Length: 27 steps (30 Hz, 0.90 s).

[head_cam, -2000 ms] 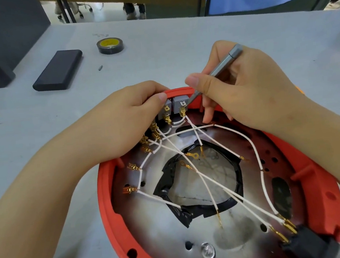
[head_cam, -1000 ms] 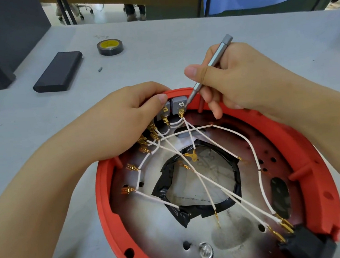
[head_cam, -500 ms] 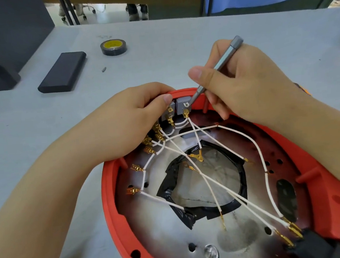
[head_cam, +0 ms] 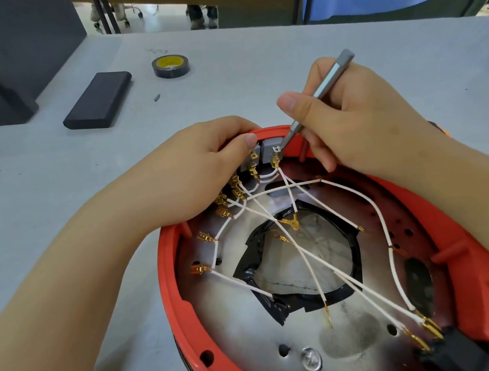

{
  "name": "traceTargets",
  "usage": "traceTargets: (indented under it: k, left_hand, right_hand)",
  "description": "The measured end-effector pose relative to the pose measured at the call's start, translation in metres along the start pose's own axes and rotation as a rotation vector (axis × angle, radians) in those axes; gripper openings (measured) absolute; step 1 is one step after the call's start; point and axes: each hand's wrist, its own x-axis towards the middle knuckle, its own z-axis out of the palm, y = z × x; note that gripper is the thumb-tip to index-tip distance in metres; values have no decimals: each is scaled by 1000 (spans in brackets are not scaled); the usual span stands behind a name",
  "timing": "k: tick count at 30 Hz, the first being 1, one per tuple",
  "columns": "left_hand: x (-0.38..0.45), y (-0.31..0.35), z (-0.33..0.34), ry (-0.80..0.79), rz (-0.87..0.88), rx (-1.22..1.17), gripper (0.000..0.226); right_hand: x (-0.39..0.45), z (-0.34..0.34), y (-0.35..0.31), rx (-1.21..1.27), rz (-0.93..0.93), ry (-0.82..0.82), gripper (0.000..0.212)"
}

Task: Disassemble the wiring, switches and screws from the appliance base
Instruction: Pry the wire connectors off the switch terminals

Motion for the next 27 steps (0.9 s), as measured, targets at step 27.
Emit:
traceTargets:
  k: [27]
  left_hand:
    - [0,0,0,-2,-4,3,25]
  right_hand:
    - [5,-1,3,72,43,-41,39]
